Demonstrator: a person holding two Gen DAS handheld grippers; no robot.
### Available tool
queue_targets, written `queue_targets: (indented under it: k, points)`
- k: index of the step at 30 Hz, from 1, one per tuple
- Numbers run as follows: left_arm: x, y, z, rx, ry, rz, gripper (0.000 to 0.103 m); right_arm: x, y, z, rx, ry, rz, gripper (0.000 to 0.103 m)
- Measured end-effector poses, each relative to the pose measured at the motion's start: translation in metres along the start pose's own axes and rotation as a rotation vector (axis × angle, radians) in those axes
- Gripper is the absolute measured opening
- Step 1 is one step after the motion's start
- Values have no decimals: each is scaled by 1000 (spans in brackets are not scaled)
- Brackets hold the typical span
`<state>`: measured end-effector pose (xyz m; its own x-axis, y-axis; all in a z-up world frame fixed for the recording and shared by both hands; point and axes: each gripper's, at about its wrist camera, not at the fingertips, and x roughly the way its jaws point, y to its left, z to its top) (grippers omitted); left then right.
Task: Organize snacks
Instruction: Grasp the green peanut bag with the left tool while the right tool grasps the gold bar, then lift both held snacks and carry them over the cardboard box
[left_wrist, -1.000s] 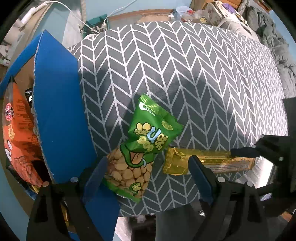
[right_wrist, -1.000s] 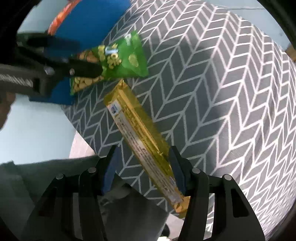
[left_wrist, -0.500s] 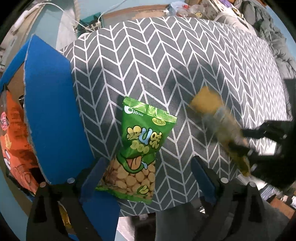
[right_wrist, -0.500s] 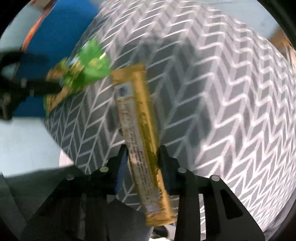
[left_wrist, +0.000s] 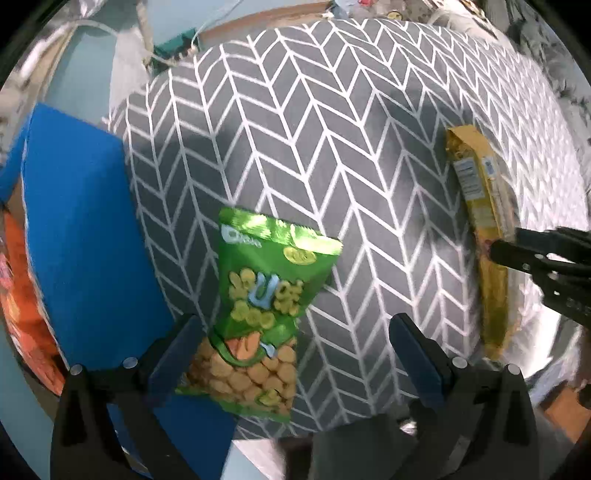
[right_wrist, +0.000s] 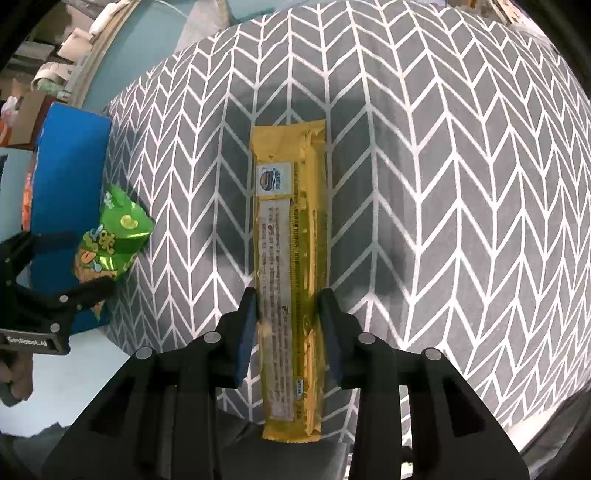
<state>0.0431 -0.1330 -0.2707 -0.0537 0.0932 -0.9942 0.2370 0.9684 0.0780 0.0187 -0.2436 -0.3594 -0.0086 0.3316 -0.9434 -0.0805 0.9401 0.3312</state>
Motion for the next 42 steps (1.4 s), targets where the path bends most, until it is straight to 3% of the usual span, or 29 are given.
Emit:
queue_targets:
  k: [6,14,18,20,22,27,42]
  points:
    - [29,4,7,-1,77,48,102,5,6,-3,15,0,-2,36]
    - [60,5,2,-29,134,-18,102,18,16,-3,46,12,-56,48]
    - [67,22,-3,-127,124,-75,85,26,25,-2,57,10,-115,48]
    - [65,25,-4,-148,113,-77,75,28,33,-1,40,3,-171,34]
    - [61,31,-6,-159,102,-79,53,30,38,0,23,-2,-187,30]
    - [56,48,-12,-232,101,-185,48,28,47,3,2,-9,-167,27]
    - [7,86,-48,-291,8,-292,39,-14,79,23,-59,-46,-80,27]
